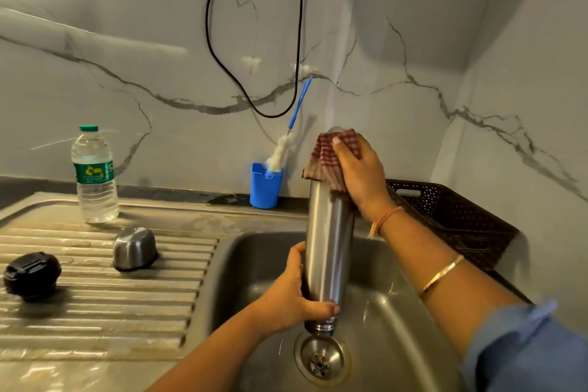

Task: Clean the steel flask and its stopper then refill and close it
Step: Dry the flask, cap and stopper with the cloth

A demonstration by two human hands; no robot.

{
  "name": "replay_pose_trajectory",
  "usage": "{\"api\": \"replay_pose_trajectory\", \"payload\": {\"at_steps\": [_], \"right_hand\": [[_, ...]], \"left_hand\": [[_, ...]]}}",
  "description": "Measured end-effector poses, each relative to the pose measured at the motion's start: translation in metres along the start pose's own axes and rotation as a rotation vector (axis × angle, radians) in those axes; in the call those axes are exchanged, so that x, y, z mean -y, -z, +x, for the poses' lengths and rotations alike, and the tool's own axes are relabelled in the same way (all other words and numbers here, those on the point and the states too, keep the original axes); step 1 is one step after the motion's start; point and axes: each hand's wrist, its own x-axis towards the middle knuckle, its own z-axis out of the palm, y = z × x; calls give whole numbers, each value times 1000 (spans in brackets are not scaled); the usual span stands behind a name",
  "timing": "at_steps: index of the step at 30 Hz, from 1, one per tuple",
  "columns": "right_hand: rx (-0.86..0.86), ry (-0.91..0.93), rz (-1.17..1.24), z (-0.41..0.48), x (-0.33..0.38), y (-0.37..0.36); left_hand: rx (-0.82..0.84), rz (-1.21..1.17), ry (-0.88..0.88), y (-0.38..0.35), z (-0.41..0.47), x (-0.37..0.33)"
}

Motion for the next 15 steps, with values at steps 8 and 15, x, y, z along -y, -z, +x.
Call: {"api": "replay_pose_trajectory", "payload": {"at_steps": [8,15], "right_hand": [[512,-140,-594,-5,37,6],[369,-101,-636,-1,25,5]], "left_hand": [[-428,389,26,12,2,13],[-518,400,-55,13,1,17]]}}
